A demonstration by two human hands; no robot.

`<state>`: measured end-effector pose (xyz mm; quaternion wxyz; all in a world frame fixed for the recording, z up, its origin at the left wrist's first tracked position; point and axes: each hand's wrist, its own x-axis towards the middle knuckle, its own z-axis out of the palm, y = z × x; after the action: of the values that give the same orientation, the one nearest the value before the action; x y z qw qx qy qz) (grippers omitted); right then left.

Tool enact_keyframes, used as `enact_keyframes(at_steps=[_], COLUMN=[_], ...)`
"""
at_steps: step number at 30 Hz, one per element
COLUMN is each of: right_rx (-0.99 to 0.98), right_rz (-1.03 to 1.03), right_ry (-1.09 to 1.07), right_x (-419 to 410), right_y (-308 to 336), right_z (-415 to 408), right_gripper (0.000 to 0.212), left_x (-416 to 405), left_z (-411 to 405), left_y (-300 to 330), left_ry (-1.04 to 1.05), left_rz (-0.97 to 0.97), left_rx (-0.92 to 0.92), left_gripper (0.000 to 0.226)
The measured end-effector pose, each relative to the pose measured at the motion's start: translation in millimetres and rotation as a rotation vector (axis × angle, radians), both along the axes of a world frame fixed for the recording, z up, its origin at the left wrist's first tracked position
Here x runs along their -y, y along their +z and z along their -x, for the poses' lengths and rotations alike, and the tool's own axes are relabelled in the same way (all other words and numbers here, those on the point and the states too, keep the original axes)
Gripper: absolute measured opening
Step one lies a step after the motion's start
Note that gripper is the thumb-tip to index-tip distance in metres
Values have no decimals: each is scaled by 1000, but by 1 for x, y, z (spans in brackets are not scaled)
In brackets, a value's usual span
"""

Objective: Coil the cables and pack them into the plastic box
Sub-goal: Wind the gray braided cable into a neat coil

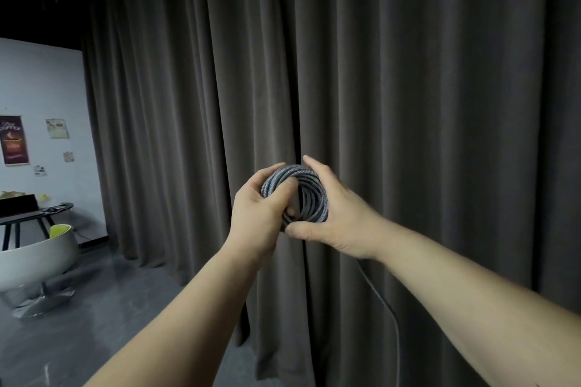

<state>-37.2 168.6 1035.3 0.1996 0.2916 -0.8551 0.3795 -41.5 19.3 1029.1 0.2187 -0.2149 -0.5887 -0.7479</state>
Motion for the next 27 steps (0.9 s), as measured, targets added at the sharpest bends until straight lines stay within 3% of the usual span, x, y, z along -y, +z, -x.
enact_keyframes(at_steps=[4,7,10,14,16,21,24,27], right_rx=[21,20,-29,15,29,184,407,403], right_rz=[71,58,130,255,271,198,171,216], right_ry=[101,89,76,234,255,168,133,35], right_x=[-1,1,2,-1,1,2,-12,-26], right_y=[0,-1,-6,-4,-2,-5,-24,-38], right_z=[2,-1,0,-1,-2,-5,-7,-4], right_gripper=[124,128,112,95,94,122,96,43], left_x=[-5,-8,-9,-7,-9,-10,8,32], left_z=[-8,-8,-15,-28,-29,-18,-5,7], left_y=[3,2,3,7,9,10,14,18], left_ry=[-172,-192,-242,-402,-342,-25,125,245], left_rz=[-159,-211,-193,-154,-171,-173,-263,-336], left_rx=[48,79,60,-5,-1,62,46,75], left_gripper=[37,34,42,34,31,25,23,20])
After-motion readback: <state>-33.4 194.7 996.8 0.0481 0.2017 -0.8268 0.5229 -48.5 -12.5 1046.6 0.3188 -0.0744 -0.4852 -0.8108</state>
